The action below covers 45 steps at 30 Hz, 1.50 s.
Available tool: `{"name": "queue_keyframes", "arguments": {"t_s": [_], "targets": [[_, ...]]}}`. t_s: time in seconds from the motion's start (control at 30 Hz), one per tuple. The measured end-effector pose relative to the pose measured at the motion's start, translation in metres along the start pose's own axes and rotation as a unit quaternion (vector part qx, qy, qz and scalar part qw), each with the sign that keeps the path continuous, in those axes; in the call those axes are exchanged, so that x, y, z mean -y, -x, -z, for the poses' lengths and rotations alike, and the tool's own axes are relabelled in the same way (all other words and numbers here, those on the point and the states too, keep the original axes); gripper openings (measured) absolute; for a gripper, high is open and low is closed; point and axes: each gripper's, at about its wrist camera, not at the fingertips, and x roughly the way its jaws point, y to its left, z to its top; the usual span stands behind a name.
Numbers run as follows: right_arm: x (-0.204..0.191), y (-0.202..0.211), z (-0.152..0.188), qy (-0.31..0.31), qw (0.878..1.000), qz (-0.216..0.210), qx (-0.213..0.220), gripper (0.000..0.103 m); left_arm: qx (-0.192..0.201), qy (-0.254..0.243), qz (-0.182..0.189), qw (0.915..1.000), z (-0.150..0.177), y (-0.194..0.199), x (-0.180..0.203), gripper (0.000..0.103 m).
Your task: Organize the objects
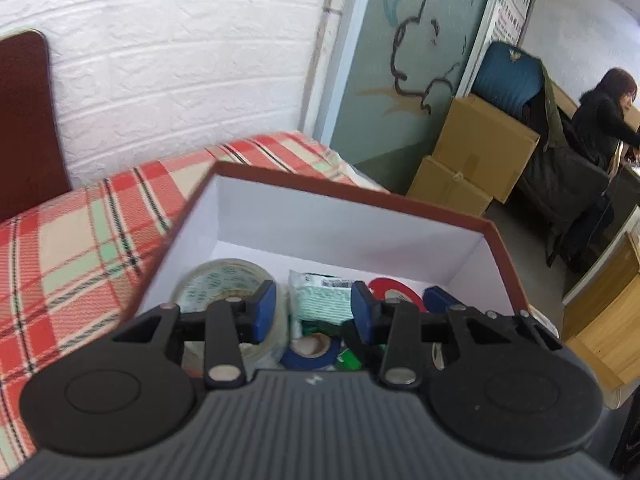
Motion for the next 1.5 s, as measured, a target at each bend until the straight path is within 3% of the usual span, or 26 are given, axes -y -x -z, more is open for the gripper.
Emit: {"name": "queue_keyframes", "arguments": {"t_s": [0.17,0.3,0.43,0.53,0.63,0.77,0.8,0.9,1.17,1.37,1.43,1.5], "targets": [[-0.023,0.034,0.005,0.007,0.998,-0.016,0.065,0.061,0.061,0.017,-0.042,0.9971,0.014,0.053,-0.046,0.044],[-0.059,0.05,0.006,0.029,0.992,-0.074,0.095,0.065,0.06,0.042,-0.137,0.9879,0.05,0.078,-0.107,0.045],[-0.116,0.042,0.017,0.073,0.985,-0.151,0.038,0.065,0.011,0.081,-0.236,0.9683,0.099,0.082,-0.178,0.045],[-0.151,0.018,0.031,0.085,0.975,-0.201,-0.033,0.065,-0.007,0.095,-0.301,0.9488,0.133,0.091,-0.224,0.045],[-0.179,-0.006,0.046,0.102,0.967,-0.219,-0.083,0.065,-0.008,0.125,-0.332,0.9348,0.15,0.103,-0.261,0.045],[-0.212,-0.036,0.054,0.112,0.96,-0.223,-0.13,0.066,0.036,0.126,-0.367,0.9208,0.163,0.119,-0.286,0.054],[-0.219,-0.045,0.055,0.113,0.959,-0.22,-0.136,0.066,0.052,0.122,-0.372,0.9188,0.168,0.119,-0.289,0.059],[-0.241,-0.077,0.052,0.108,0.959,-0.213,-0.151,0.069,0.082,0.146,-0.354,0.9202,0.172,0.121,-0.297,0.059],[-0.313,-0.149,0.028,0.058,0.962,-0.233,-0.128,0.081,0.093,0.149,-0.349,0.9204,0.175,0.117,-0.3,0.061],[-0.35,-0.191,0.019,0.055,0.973,-0.181,-0.131,0.085,0.093,0.148,-0.349,0.9208,0.176,0.117,-0.3,0.062],[-0.357,-0.197,0.018,0.069,0.975,-0.168,-0.131,0.082,0.093,0.148,-0.349,0.9207,0.176,0.116,-0.3,0.062],[-0.359,-0.197,0.019,0.078,0.975,-0.164,-0.127,0.069,0.093,0.148,-0.349,0.9207,0.176,0.116,-0.299,0.062]]}}
